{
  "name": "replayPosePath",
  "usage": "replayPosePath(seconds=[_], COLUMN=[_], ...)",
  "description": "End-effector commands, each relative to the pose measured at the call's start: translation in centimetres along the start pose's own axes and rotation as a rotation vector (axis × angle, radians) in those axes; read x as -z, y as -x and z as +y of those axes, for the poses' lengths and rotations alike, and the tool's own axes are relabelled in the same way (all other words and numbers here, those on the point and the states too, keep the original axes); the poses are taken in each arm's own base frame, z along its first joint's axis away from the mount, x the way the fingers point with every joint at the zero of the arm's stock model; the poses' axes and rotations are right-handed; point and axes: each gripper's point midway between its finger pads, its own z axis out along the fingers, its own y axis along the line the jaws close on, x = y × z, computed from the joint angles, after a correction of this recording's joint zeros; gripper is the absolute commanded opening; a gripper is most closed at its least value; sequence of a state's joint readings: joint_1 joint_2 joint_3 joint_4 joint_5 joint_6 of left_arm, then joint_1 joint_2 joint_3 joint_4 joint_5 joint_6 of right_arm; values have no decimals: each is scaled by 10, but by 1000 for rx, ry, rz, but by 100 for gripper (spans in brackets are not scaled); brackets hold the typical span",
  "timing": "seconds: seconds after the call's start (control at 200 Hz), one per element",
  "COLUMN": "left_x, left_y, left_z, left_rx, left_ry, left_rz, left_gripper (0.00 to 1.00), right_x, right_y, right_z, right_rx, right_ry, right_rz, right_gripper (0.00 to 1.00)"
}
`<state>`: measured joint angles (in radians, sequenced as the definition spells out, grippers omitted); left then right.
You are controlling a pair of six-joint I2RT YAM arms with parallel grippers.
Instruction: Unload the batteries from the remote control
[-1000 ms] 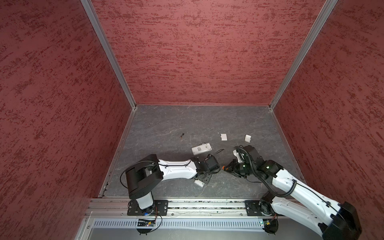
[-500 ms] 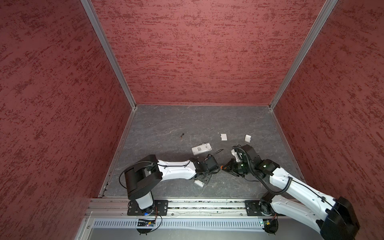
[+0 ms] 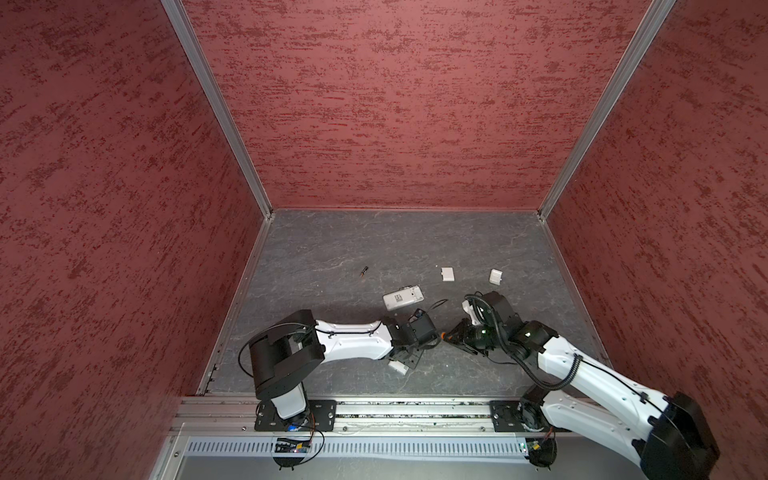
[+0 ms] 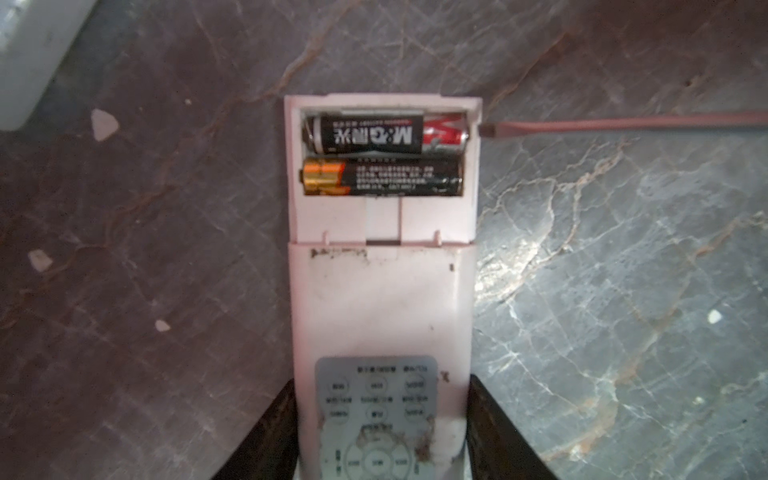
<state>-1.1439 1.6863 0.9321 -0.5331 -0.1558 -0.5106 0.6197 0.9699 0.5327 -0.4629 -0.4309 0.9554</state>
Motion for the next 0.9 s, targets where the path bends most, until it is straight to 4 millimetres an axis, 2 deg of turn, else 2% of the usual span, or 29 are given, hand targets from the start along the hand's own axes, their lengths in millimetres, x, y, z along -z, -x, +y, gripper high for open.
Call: replayPosePath(seconds=[0.0,0.376,0.676,0.897], left_x=[-6,-6,-8,-8], left_y=[-17,-19,-19,-20], left_z=[-5,-6,-9,-10], left_rx=[3,3,0,0], left_ry=[-23,-23,-29,-30], left_rz=[58,62,65,66], left_gripper=[46,45,44,44], right_x=[-2,-7,7,6], right_y=[0,-2,-2,1], right_z=[-1,-7,-2,1], right_rx=[-22,-35,-24,-20], right_ry=[15,20,7,13], right_rz=[-1,0,-17,-19], right_gripper=[0,0,0,0])
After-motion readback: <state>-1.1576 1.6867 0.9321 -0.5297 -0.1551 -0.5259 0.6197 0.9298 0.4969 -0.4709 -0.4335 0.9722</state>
